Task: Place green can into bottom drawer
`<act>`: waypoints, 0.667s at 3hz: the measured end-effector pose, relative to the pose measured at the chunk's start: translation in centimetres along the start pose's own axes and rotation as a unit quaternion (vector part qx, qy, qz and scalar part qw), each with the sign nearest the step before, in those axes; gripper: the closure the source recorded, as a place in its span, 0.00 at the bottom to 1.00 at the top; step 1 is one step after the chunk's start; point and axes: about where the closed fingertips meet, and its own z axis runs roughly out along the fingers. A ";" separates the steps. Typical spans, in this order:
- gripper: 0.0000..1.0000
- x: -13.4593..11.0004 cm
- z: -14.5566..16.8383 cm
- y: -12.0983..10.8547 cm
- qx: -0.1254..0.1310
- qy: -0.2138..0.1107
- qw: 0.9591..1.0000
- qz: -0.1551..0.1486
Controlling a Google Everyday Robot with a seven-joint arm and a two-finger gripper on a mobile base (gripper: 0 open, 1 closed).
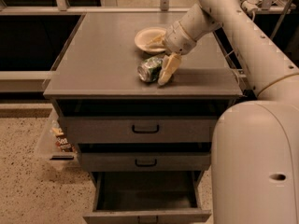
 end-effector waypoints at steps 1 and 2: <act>0.43 0.0 0.0 0.0 0.000 0.000 1.000 0.000; 0.64 0.0 0.0 0.0 0.000 0.000 1.000 0.000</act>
Offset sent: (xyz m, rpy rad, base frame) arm 0.0000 0.0000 0.0000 0.0000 0.0000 0.0000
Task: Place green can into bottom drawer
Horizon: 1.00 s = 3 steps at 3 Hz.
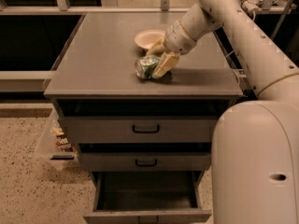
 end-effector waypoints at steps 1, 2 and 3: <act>0.90 0.0 0.0 0.0 0.000 0.000 1.000 0.000; 1.00 0.0 0.0 0.0 0.000 0.000 1.000 0.000; 1.00 -0.1 -0.2 0.5 0.006 -0.014 1.000 0.003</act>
Offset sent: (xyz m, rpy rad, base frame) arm 0.0000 0.0000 0.0000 0.0000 0.0000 0.0000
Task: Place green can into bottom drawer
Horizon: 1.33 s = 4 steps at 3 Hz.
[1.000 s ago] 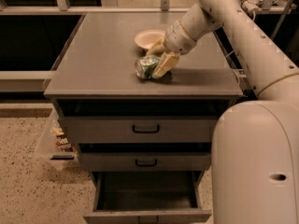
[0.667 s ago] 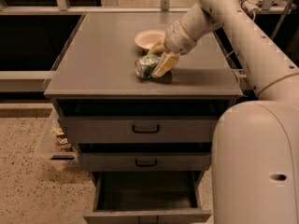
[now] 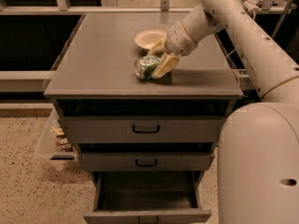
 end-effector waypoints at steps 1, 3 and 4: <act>1.00 -0.1 -0.2 0.0 0.001 -0.001 1.000 0.001; 1.00 -3.9 -6.9 4.0 0.092 0.022 0.995 0.042; 1.00 -10.7 -12.0 7.6 0.179 0.019 0.982 0.061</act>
Offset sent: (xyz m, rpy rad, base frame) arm -0.2144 -0.0677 0.0751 -0.0509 -0.0542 -0.3210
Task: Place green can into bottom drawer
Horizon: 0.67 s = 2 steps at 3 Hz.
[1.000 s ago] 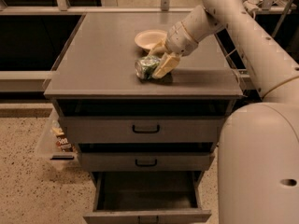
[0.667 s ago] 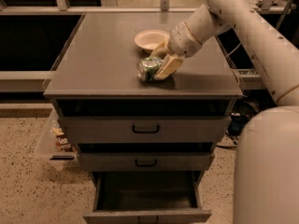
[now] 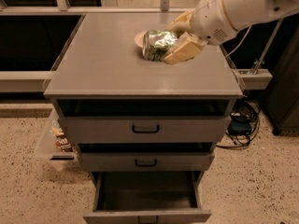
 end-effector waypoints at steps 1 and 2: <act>1.00 -0.8 -3.1 2.2 0.028 0.028 0.999 -0.003; 1.00 -0.7 -2.8 2.7 0.028 0.022 0.999 -0.001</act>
Offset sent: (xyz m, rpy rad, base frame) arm -0.0312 -0.0093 0.0165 -0.0300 -0.0435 -0.0538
